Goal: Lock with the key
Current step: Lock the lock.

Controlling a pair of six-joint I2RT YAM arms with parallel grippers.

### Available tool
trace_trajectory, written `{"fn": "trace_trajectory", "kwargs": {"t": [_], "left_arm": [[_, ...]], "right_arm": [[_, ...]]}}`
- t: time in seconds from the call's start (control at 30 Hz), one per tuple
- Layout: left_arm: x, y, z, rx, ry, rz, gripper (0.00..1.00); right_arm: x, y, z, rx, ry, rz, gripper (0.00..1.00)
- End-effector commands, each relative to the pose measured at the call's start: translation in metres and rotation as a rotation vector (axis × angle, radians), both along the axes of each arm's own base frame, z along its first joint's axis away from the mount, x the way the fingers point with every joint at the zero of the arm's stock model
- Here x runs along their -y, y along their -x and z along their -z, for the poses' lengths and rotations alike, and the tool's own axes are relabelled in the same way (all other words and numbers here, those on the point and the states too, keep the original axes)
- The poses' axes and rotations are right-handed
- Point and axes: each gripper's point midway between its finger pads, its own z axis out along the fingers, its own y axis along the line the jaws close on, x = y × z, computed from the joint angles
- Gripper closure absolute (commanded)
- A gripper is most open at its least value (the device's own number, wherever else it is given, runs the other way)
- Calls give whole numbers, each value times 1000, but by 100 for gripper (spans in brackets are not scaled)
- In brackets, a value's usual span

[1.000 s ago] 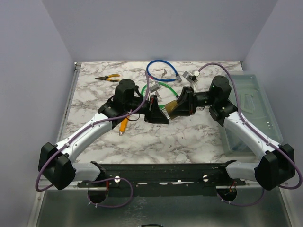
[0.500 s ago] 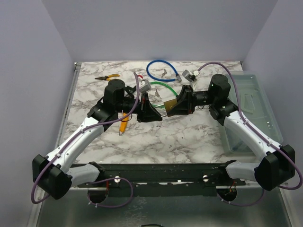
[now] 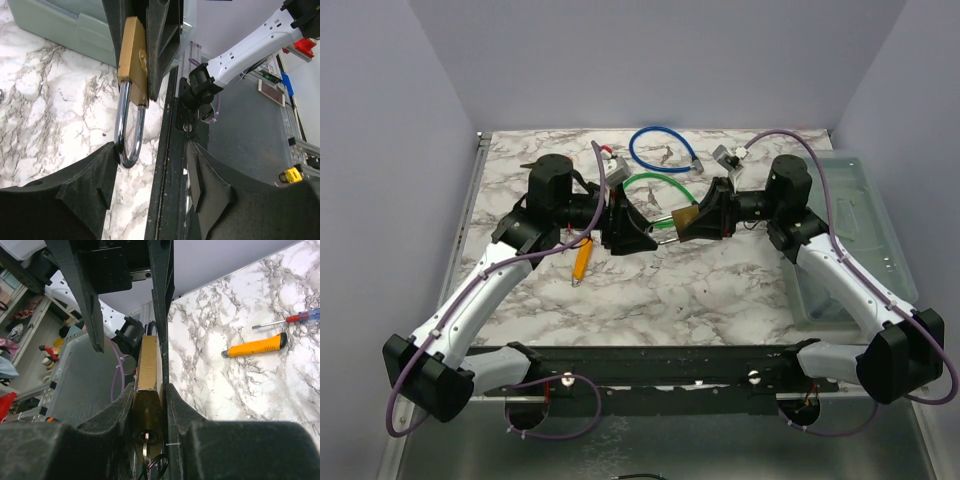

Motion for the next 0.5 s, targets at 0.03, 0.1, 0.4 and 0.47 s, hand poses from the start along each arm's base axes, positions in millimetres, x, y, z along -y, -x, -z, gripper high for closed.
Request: {"fn": "trace_trajectory", "kwargs": {"t": [0.03, 0.1, 0.4, 0.47], "left_arm": [[12, -7, -12, 43, 5, 23, 37], [18, -6, -10, 42, 0, 34, 37], [16, 22, -14, 69, 12, 188, 20], [9, 28, -19, 89, 14, 200, 21]], "right_arm": [[4, 12, -23, 97, -38, -45, 99], [4, 15, -24, 108, -45, -58, 100], [6, 23, -17, 183, -15, -94, 100], [8, 24, -17, 189, -9, -90, 100]]}}
